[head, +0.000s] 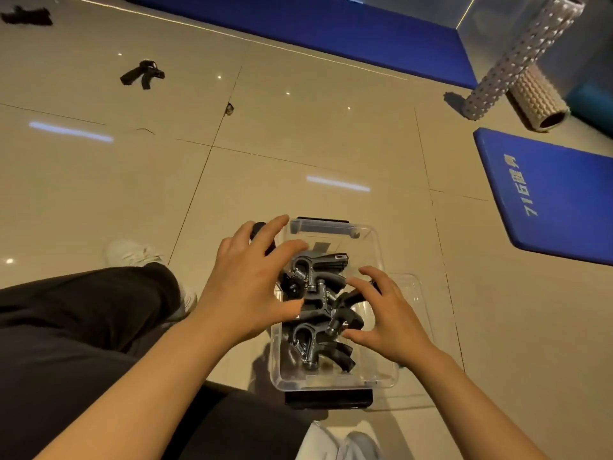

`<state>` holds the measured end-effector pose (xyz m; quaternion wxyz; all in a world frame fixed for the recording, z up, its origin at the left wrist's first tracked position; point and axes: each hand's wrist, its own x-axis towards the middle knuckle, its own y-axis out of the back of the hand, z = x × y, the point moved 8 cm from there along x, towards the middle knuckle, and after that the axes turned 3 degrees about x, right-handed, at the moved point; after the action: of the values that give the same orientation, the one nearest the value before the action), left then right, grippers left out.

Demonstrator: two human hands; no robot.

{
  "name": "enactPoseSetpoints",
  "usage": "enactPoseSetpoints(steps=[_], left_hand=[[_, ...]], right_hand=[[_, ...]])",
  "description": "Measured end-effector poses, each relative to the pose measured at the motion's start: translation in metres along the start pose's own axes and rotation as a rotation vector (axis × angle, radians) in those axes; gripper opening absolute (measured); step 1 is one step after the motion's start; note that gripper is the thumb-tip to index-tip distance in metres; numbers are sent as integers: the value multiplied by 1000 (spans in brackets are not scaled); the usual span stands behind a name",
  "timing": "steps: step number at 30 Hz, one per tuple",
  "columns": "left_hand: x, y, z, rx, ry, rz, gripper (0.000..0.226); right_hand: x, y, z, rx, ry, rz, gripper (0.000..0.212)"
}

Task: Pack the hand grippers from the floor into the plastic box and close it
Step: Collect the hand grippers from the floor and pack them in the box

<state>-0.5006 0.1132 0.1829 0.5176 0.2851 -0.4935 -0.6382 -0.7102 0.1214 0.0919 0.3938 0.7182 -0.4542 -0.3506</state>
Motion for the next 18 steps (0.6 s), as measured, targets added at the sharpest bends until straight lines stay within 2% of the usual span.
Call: enactPoseSetpoints(steps=[4, 6, 9, 11, 15, 18], left_hand=[[-24, -22, 13, 98, -176, -58, 65], [-22, -29, 24, 52, -257, -69, 61], [1, -39, 29, -176, -209, -84, 57], [11, -60, 16, -232, -118, -132, 64], [-1, -103, -21, -165, 29, -400, 90], [-12, -110, -30, -73, 12, -435, 98]], right_hand=[[-8, -13, 17, 49, -62, 3, 83], [-12, -15, 23, 39, -82, 15, 83], [-16, -13, 31, 72, -130, 44, 83], [-18, -11, 34, 81, -151, 49, 83], [-18, -12, 35, 56, -148, 35, 81], [-17, -18, 32, 45, -152, 10, 81]])
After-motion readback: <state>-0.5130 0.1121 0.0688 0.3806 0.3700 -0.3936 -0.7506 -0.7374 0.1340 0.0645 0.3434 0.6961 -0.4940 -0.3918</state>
